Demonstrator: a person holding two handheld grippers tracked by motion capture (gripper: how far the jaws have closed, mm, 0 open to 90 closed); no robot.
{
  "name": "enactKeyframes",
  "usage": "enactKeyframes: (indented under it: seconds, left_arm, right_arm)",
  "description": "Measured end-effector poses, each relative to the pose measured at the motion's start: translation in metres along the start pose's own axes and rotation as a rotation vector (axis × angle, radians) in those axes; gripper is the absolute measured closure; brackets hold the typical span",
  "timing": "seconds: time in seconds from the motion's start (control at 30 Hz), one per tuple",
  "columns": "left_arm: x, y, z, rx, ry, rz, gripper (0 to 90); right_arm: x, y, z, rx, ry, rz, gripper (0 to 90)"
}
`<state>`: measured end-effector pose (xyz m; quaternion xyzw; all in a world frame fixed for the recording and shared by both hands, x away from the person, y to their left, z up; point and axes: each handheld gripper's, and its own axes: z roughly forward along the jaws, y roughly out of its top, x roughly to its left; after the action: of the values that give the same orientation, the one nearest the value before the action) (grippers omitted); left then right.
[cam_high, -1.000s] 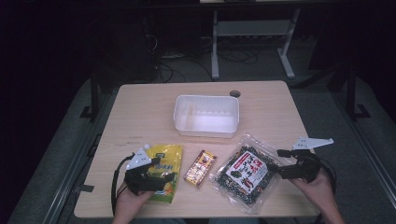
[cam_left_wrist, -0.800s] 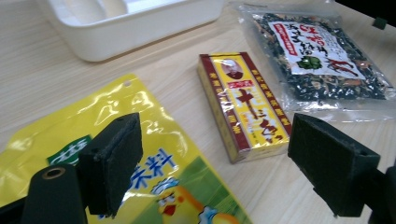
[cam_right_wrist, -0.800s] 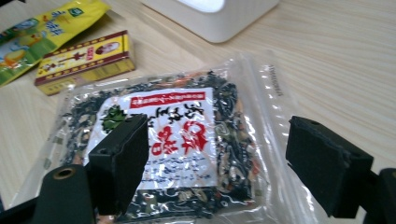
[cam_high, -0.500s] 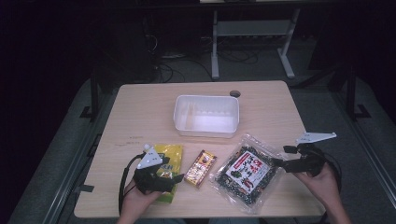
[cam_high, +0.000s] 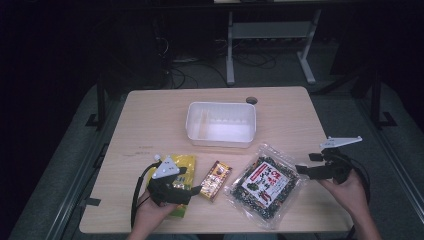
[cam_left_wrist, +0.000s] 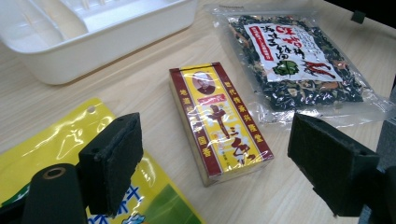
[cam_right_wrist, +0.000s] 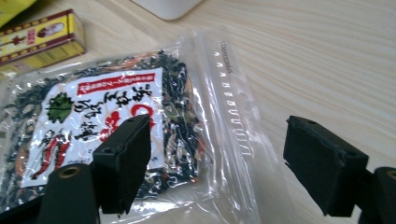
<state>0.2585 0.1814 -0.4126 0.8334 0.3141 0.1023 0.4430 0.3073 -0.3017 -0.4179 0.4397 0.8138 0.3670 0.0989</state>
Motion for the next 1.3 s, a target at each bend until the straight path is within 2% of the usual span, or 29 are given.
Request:
enactKeyframes:
  seconds: [0.6,0.93,1.03,1.3]
  left_arm:
    - [-0.011,0.01,0.017,0.022,-0.029,0.023,17.5]
    - [-0.015,0.012,0.026,0.041,-0.049,0.023,17.5]
    - [-0.016,0.012,0.028,0.05,-0.056,0.03,17.5]
    - [-0.018,0.012,0.031,0.056,-0.061,0.03,17.5]
  right_arm:
    - [-0.014,-0.008,0.003,0.067,-0.039,0.032,24.4]
    - [-0.023,-0.015,0.007,0.106,-0.052,0.062,31.0]
    - [-0.028,-0.019,0.009,0.122,-0.048,0.083,35.8]
    - [-0.032,-0.023,0.013,0.144,-0.035,0.098,42.5]
